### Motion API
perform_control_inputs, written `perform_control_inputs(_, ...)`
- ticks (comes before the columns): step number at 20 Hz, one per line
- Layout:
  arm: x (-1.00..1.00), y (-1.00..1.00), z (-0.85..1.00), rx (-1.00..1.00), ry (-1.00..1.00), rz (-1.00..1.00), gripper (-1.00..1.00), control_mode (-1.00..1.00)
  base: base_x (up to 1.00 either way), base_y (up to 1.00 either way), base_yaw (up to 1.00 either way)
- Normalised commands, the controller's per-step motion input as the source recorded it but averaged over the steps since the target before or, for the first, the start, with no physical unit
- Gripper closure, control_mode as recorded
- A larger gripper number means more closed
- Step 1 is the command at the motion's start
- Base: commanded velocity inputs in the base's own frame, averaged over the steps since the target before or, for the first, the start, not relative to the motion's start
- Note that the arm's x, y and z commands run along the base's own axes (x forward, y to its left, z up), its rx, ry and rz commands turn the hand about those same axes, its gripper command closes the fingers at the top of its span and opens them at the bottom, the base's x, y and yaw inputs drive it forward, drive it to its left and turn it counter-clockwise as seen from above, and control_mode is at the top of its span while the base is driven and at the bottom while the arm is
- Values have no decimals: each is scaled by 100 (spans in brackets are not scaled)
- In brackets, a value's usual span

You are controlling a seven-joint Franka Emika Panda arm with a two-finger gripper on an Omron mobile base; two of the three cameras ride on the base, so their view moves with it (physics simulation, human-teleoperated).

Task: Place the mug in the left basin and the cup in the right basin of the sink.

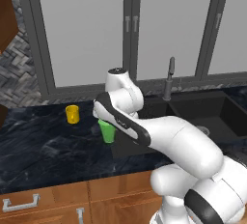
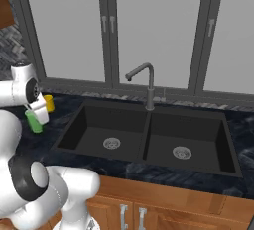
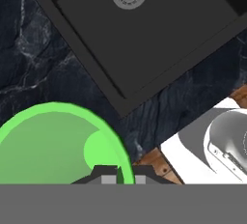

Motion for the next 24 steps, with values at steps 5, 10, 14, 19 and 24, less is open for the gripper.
perform_control_inputs(5,-6,-47,7,0,-2,8,100,-100,0,0,0)
perform_control_inputs(10,-3,-48,2,0,0,10,100,-100,0,0,0)
perform_control_inputs(14,-3,-50,0,0,0,6,100,-100,0,0,0)
perform_control_inputs(19,-1,-54,0,0,0,1,100,-100,0,0,0)
perform_control_inputs(24,0,-60,0,0,0,0,100,-100,0,0,0)
